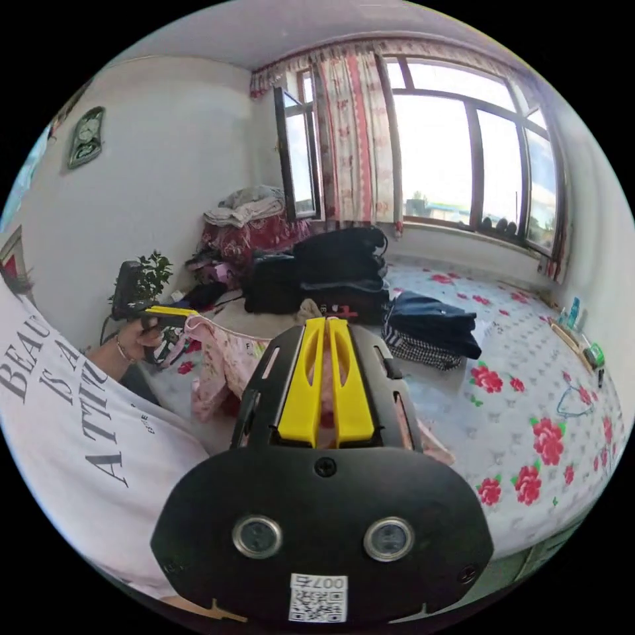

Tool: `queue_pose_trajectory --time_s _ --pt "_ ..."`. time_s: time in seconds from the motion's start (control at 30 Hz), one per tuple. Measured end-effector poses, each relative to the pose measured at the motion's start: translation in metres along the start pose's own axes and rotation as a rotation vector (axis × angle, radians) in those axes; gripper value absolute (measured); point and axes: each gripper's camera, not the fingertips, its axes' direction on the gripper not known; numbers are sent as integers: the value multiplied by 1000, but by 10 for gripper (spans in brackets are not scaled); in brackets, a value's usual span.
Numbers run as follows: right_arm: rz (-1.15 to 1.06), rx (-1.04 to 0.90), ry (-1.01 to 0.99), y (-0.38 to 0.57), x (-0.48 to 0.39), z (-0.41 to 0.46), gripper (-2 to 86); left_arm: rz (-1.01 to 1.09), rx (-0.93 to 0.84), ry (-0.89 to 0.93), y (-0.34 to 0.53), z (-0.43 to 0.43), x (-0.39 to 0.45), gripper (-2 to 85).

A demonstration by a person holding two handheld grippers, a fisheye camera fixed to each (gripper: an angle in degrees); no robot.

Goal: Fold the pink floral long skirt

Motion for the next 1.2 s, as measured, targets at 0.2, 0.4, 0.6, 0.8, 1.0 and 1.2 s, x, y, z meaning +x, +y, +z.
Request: queue_pose_trajectory --time_s 0.2,0.4,0.6,0.8,1.0,1.2 --pt "-114 188 26 -33 -21 -54 -1 114 207 -108 -26 -89 20 -10" --pt "112 -243 -49 31 20 51 -2 -164 2 -65 24 -14 -59 -10" --pt "54 -120 -3 13 24 16 -2 -216 41 62 33 -20 -92 -10" --pt "-164 417 94 -91 -8 -152 -3 208 380 1 -72 -153 -15 -10" --pt "-369 690 170 -92 -67 -260 -3 452 679 -92 -69 -260 67 -10" --pt "-466 862 127 -101 -96 -317 -3 554 869 -137 -62 -326 117 -10"
